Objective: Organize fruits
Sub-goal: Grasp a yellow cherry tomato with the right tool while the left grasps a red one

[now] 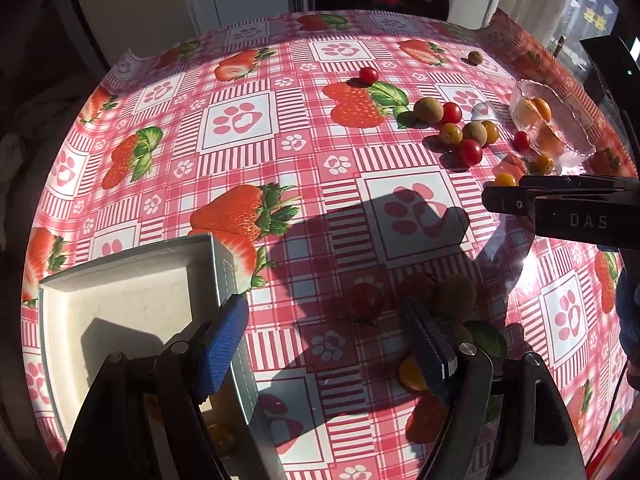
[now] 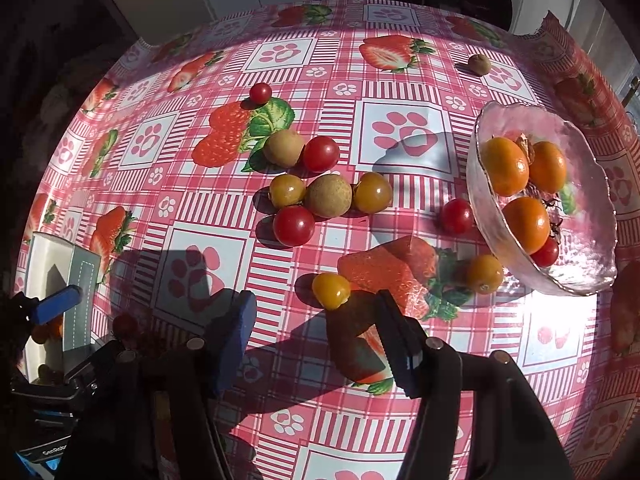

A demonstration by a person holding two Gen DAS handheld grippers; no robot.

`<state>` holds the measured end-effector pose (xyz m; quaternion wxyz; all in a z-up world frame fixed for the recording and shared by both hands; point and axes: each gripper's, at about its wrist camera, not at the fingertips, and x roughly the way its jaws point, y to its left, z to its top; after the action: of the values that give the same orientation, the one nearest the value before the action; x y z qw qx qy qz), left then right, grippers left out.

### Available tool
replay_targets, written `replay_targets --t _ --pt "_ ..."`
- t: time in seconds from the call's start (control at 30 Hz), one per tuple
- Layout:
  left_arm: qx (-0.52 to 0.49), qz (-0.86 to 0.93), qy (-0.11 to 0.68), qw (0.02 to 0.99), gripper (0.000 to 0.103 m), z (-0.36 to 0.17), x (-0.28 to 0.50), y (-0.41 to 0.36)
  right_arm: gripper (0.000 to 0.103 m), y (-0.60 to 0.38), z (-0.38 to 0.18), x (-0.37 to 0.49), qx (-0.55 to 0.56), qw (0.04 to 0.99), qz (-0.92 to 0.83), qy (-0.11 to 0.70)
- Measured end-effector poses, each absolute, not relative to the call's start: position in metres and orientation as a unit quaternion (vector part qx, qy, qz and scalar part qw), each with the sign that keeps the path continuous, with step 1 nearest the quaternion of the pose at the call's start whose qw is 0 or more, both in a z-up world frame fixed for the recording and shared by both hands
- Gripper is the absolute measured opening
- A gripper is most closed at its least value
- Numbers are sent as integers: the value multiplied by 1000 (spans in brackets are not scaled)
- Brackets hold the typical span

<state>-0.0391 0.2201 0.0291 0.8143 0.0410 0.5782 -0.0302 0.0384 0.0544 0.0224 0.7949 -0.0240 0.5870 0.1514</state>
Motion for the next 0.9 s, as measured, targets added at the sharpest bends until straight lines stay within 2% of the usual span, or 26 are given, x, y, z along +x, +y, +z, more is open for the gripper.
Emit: replay_targets --t 0.17,0.2,0.27,0.33,0.37,0.4,0.43,0.5,0.57,0.9 --pt "59 -25 582 810 80 19 -32 208 65 61 22 39 -44 799 150 581" --pt "62 -23 586 808 75 15 -32 207 62 62 22 39 -47 799 150 580" --pt "63 -21 584 809 72 13 -33 204 50 66 21 40 -57 802 148 576" --pt "65 -19 585 808 67 14 -33 202 32 69 21 40 -68 804 146 572" --pt "61 -21 586 808 60 15 -33 201 28 68 22 40 -69 805 146 571" --pt "56 -24 588 807 52 16 -33 200 19 67 22 40 -63 805 147 572" --pt "52 -28 589 806 48 16 -33 199 18 64 21 40 -53 803 149 574" --pt "42 -37 591 805 30 17 -33 197 18 58 22 40 -27 800 154 580" --pt "36 -39 592 804 24 17 -34 195 18 50 23 38 2 794 162 586" --pt "-26 -35 596 802 23 20 -39 211 18 21 25 1 56 776 160 607"
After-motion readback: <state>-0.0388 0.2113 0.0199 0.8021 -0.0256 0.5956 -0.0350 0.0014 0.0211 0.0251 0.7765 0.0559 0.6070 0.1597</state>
